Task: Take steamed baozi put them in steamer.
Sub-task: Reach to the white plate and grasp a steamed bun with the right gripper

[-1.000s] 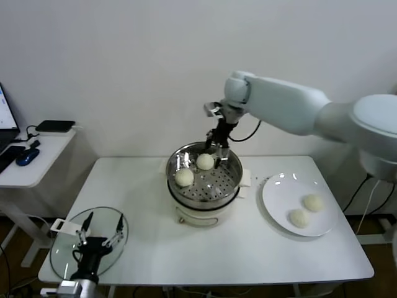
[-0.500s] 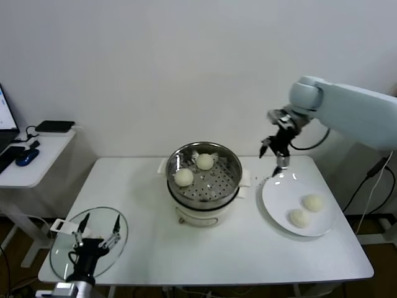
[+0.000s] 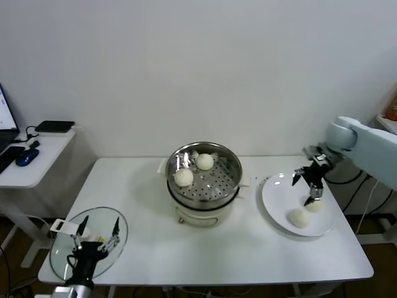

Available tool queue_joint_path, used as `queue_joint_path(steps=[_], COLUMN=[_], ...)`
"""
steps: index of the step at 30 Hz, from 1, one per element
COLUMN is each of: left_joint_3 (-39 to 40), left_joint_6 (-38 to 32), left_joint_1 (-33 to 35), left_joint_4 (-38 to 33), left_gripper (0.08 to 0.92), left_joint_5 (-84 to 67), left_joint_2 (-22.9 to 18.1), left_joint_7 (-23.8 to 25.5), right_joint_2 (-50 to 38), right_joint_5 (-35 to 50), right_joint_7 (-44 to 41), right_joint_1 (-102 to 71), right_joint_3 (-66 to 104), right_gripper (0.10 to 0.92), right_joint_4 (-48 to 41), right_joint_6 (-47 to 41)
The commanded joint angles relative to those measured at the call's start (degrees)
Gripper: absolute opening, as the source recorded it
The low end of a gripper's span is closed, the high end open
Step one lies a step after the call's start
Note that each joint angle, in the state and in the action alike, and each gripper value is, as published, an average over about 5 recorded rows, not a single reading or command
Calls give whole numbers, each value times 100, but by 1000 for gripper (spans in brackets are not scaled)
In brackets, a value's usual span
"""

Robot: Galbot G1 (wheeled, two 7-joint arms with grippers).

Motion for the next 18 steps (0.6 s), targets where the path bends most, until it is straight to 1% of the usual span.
queue_joint_path(steps=[1,18], left_joint_3=[-2,2], left_joint_6=[-3,-19], left_joint_1=[28,12], left_joint_4=[-11,61], left_gripper=[823,823], left_joint_5=[33,35], left_joint_2=[-40,-38], left_joint_7=[0,-6], right_joint_2=[-89,512], right_joint_5=[-725,-1295], right_joint_7=[94,254], right_joint_1=[-1233,-1758], right_joint_3=[962,1424], right_gripper=[823,823], right_joint_4=[-305,-915], right_joint_6=[48,96])
